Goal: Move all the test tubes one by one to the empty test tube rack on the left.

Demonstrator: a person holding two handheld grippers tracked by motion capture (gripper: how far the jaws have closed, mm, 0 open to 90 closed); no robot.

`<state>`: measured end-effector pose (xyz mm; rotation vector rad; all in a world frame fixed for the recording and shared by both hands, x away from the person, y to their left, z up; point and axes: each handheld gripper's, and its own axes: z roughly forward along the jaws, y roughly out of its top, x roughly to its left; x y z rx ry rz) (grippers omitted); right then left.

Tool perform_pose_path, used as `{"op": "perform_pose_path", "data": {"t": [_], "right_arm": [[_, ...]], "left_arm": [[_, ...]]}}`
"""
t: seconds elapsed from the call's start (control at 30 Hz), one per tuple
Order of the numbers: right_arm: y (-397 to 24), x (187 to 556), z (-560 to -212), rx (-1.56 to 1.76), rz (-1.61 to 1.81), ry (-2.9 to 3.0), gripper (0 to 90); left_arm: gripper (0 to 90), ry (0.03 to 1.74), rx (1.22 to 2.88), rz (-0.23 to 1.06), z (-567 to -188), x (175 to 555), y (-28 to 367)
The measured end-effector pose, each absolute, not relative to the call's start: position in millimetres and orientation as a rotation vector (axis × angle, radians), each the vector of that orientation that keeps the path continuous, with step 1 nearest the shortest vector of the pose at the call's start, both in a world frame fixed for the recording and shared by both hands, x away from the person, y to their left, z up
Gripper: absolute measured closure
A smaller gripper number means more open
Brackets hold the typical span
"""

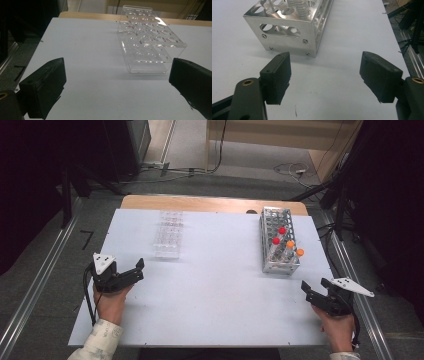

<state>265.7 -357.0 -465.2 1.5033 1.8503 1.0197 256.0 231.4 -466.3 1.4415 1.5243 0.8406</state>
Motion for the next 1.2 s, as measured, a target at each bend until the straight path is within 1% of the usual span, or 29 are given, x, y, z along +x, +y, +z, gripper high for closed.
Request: {"op": "perform_pose_path", "data": {"t": [0.27,0.37,0.47,0.83,1.03,1.2], "right_arm": [[-356.5,269.3,-465.8,1.516,1.04,1.856,24.0],[-355.7,270.5,-464.0,1.502,1.047,1.85,25.5],[-355.4,272.0,-461.9,1.486,1.075,1.839,30.6],[-343.6,295.2,-458.2,1.412,1.097,1.856,38.6],[-336.2,303.1,-452.0,1.369,1.133,1.826,47.4],[-329.7,309.7,-451.4,1.337,1.141,1.814,50.5]], "left_arm": [[1.4,1.511,1.458,0.849,-466.1,256.8,227.4],[1.4,1.51,1.459,0.847,-466.1,256.4,227.4],[1.4,1.505,1.466,0.848,-467.0,256.8,226.9],[1.4,1.519,1.478,0.85,-468.4,258.2,227.1],[1.4,1.52,1.469,0.854,-468.1,256.6,228.0],[1.4,1.527,1.474,0.85,-469.6,256.9,229.1]]}}
